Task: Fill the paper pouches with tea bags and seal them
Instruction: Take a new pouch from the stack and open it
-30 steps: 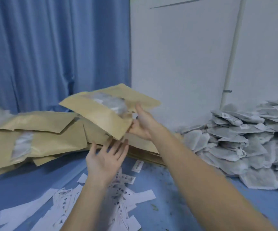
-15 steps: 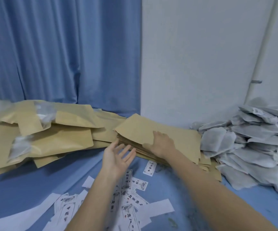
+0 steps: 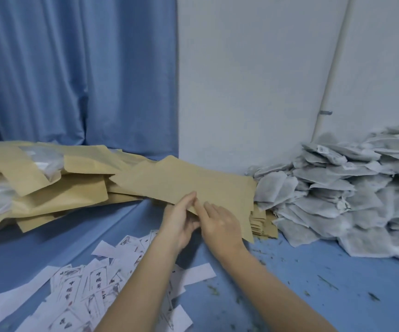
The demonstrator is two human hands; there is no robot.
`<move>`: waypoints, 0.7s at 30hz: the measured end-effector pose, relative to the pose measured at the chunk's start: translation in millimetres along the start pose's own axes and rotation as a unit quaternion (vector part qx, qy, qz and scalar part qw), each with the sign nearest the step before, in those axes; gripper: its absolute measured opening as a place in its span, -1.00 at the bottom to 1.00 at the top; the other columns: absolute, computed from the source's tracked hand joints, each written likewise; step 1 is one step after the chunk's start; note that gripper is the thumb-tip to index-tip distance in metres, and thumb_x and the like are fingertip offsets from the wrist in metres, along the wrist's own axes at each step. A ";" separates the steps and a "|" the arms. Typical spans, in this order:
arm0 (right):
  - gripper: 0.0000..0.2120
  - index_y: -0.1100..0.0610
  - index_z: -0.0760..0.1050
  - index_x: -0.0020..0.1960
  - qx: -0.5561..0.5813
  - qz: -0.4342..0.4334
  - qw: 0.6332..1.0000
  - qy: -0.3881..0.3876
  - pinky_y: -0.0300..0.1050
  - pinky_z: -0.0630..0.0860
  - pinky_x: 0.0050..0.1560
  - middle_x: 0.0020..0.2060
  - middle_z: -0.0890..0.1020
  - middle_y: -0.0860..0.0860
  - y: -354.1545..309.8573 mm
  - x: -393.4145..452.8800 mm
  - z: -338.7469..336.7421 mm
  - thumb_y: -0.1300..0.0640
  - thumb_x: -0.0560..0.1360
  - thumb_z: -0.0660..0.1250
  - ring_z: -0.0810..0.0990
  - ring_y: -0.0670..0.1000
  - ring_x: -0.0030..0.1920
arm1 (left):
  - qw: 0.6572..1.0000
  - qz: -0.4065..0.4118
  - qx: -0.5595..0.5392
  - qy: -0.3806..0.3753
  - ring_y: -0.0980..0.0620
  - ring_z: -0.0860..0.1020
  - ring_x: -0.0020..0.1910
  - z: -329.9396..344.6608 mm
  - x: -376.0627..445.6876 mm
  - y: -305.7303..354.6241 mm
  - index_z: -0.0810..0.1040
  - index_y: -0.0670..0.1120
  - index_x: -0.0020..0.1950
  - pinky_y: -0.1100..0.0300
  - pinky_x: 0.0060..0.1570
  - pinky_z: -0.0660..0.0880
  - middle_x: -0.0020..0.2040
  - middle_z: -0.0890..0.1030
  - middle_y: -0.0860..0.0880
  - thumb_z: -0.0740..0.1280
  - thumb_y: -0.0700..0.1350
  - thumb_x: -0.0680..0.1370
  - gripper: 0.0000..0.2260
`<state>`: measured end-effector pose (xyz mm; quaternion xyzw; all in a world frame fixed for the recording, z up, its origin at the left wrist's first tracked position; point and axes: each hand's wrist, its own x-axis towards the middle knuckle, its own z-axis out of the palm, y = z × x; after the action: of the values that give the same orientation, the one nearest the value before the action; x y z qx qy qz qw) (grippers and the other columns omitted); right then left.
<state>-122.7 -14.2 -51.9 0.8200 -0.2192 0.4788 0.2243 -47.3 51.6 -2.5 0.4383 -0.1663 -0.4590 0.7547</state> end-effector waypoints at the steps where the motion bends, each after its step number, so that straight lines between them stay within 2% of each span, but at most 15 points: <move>1: -0.71 0.20 0.65 0.00 0.016 -0.001 1.000 0.009 -0.14 0.56 -0.32 -0.31 0.64 0.06 -3.0 3.9 -8.8 0.33 0.38 0.24 0.60 0.05 -0.36 | 0.999 0.030 -0.007 0.017 -0.02 0.59 -0.33 6.1 -5.0 3.5 0.50 -0.18 -0.07 0.17 -0.43 0.57 -0.26 0.59 -0.09 0.24 -0.23 0.59 -0.92; 2: -0.70 0.22 0.64 0.03 0.046 -0.002 0.999 0.003 -0.13 0.58 -0.26 -0.23 0.66 0.10 -5.1 8.0 -18.5 0.36 0.33 0.30 0.63 0.09 -0.30 | 0.997 0.065 -0.005 0.031 -0.07 0.60 -0.20 10.8 -10.2 7.3 0.51 -0.20 -0.06 0.10 -0.27 0.61 -0.15 0.60 -0.15 0.20 -0.25 0.61 -0.89; 4: -0.56 0.25 0.53 0.21 0.187 0.028 0.978 -0.084 -0.13 0.53 0.00 0.03 0.63 0.18 -7.4 19.4 -41.9 0.39 0.34 0.31 0.61 0.15 -0.02 | 0.985 0.141 0.069 0.067 -0.16 0.58 0.03 16.3 -20.9 13.9 0.52 -0.20 -0.03 -0.01 0.10 0.53 0.04 0.59 -0.21 0.16 -0.25 0.62 -0.85; 5: -0.51 0.19 0.44 0.32 0.267 0.066 0.949 -0.153 -0.20 0.42 0.14 0.18 0.56 0.14 -7.0 25.2 -54.8 0.37 0.40 0.27 0.54 0.12 0.15 | 0.970 0.184 0.128 0.089 -0.17 0.55 0.13 17.3 -27.0 16.8 0.53 -0.21 0.03 0.04 0.18 0.47 0.11 0.58 -0.22 0.15 -0.24 0.63 -0.84; 6: -0.48 0.10 0.37 0.38 0.347 0.115 0.908 -0.206 -0.28 0.33 0.21 0.27 0.51 0.07 -7.3 30.9 -68.6 0.33 0.44 0.24 0.47 0.04 0.24 | 0.945 0.233 0.197 0.116 -0.18 0.52 0.18 16.6 -32.8 19.0 0.52 -0.24 0.11 0.16 0.16 0.42 0.15 0.57 -0.23 0.14 -0.23 0.63 -0.81; 7: -0.49 0.04 0.37 0.39 0.422 0.176 0.861 -0.224 -0.34 0.32 0.22 0.27 0.50 0.01 -7.4 37.9 -81.8 0.31 0.46 0.23 0.45 -0.02 0.26 | 0.907 0.282 0.279 0.143 -0.19 0.51 0.19 14.7 -38.6 21.6 0.51 -0.28 0.17 0.25 0.06 0.36 0.16 0.57 -0.25 0.13 -0.22 0.63 -0.77; 9: -0.64 0.06 0.47 0.28 0.585 0.314 0.730 -0.162 -0.20 0.44 0.22 0.16 0.58 0.04 -5.7 54.9 -111.5 0.26 0.50 0.25 0.54 0.00 0.18 | 0.808 0.378 0.421 0.164 -0.25 0.50 0.14 9.4 -51.4 27.3 0.46 -0.30 0.25 0.22 -0.14 0.26 0.08 0.57 -0.26 0.11 -0.28 0.61 -0.73; 10: -0.72 0.09 0.50 0.21 0.654 0.371 0.647 -0.124 -0.09 0.52 0.14 0.09 0.61 0.08 -0.3 62.4 -126.2 0.16 0.51 0.26 0.59 0.04 0.09 | 0.763 0.418 0.473 0.139 -0.25 0.49 0.14 5.8 -57.3 28.6 0.40 -0.24 0.35 0.19 -0.13 0.26 0.10 0.55 -0.22 0.10 -0.36 0.57 -0.65; 11: -0.68 0.13 0.50 0.19 0.708 0.401 0.573 -0.094 -0.04 0.58 0.00 -0.01 0.64 0.08 7.7 67.7 -138.9 0.01 0.51 0.23 0.64 0.04 -0.03 | 0.722 0.442 0.522 0.106 -0.22 0.46 0.18 1.7 -62.4 27.9 0.30 -0.13 0.46 0.16 -0.02 0.32 0.22 0.51 -0.19 0.09 -0.44 0.51 -0.47; 12: -0.56 0.17 0.50 0.20 0.739 0.416 0.525 -0.075 -0.07 0.58 -0.15 -0.13 0.67 0.04 17.0 70.5 -148.9 -0.13 0.51 0.17 0.65 -0.01 -0.17 | 0.677 0.447 0.577 0.090 -0.20 0.42 0.22 -3.0 -67.9 26.7 0.17 -0.01 0.52 0.10 0.11 0.35 0.37 0.41 -0.16 0.09 -0.49 0.46 -0.31; 13: -0.46 0.20 0.49 0.22 0.748 0.422 0.508 -0.067 -0.13 0.54 -0.28 -0.28 0.65 -0.04 25.9 71.0 -158.0 -0.21 0.51 0.13 0.63 -0.08 -0.31 | 0.627 0.442 0.634 0.099 -0.21 0.40 0.23 -7.8 -73.2 25.0 0.06 0.08 0.54 0.03 0.18 0.34 0.45 0.30 -0.15 0.10 -0.50 0.43 -0.21; 14: -0.44 0.23 0.50 0.21 0.746 0.426 0.509 -0.059 -0.19 0.50 -0.35 -0.39 0.62 -0.09 32.6 69.4 -166.4 -0.23 0.51 0.14 0.59 -0.12 -0.40 | 0.577 0.438 0.679 0.118 -0.23 0.38 0.21 -12.6 -77.6 20.9 -0.01 0.13 0.53 -0.02 0.19 0.33 0.47 0.25 -0.16 0.11 -0.49 0.43 -0.18; 16: -0.63 0.23 0.57 0.07 0.701 0.456 0.547 -0.043 -0.24 0.51 -0.41 -0.35 0.66 -0.04 40.0 61.8 -174.9 -0.08 0.52 0.27 0.63 -0.09 -0.37 | 0.499 0.427 0.739 0.150 -0.25 0.35 0.19 -20.3 -84.2 9.9 -0.09 0.13 0.53 -0.06 0.18 0.32 0.47 0.21 -0.18 0.12 -0.48 0.44 -0.18; 18: -0.83 0.20 0.60 -0.14 0.643 0.504 0.576 -0.035 -0.28 0.50 -0.46 -0.28 0.69 0.03 41.0 50.6 -175.6 0.11 0.52 0.33 0.65 -0.06 -0.34 | 0.466 0.409 0.769 0.154 -0.28 0.32 0.24 -26.1 -89.0 -1.7 -0.12 0.11 0.53 -0.10 0.20 0.29 0.48 0.17 -0.19 0.11 -0.48 0.44 -0.18; 21: -0.88 0.18 0.55 -0.20 0.644 0.554 0.526 -0.046 -0.27 0.51 -0.48 -0.39 0.67 -0.02 44.1 30.6 -165.0 0.21 0.51 0.33 0.64 -0.09 -0.41 | 0.459 0.342 0.808 0.135 -0.25 0.26 0.30 -30.9 -94.4 -15.8 -0.22 0.11 0.53 -0.08 0.26 0.25 0.51 0.07 -0.19 0.12 -0.43 0.49 -0.19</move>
<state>-247.8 41.2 54.8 0.4765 -0.2715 0.4793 -0.6852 -85.2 143.4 -18.4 0.8164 -0.4957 0.2410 0.1720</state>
